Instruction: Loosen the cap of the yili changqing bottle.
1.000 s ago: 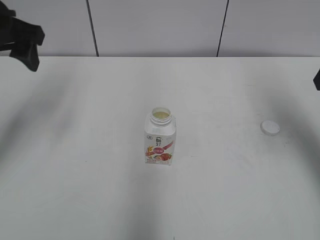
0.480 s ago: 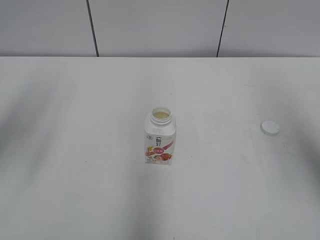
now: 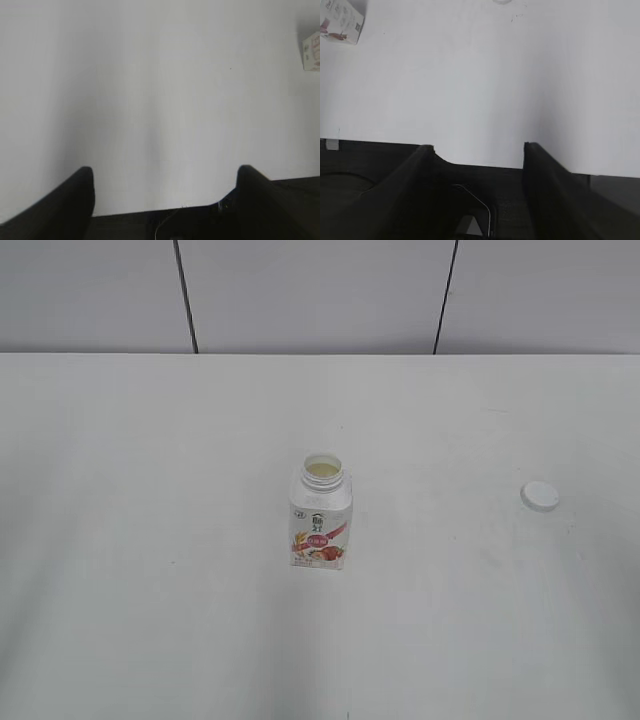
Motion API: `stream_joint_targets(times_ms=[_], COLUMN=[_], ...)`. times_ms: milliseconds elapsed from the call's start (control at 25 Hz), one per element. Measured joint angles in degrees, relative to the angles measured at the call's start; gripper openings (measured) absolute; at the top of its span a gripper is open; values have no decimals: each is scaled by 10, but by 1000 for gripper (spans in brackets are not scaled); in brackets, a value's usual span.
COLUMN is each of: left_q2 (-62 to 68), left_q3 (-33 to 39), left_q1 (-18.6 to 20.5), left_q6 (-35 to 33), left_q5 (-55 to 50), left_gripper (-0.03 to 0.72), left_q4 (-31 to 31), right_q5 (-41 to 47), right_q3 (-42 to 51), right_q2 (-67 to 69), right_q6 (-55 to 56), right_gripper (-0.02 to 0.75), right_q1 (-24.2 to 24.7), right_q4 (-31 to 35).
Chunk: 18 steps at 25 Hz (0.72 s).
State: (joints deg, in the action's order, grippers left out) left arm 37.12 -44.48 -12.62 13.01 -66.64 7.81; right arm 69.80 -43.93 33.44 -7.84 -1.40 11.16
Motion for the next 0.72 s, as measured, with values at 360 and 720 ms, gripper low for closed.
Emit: stream_joint_targets(times_ms=[360,720], left_q2=[-230,-372], left_q3=[135,144], left_q1=[0,0], left_q6=[-70,-90], left_q5=[59,59], left_gripper=[510,508], left_q4=[-35,-55], right_q5=[-47,-69], right_q3=[112,140], right_q2=[-202,-333], right_q6=[-44,-47], right_gripper=[448,448], right_q1=[0,0], right_q4=[-13,-47])
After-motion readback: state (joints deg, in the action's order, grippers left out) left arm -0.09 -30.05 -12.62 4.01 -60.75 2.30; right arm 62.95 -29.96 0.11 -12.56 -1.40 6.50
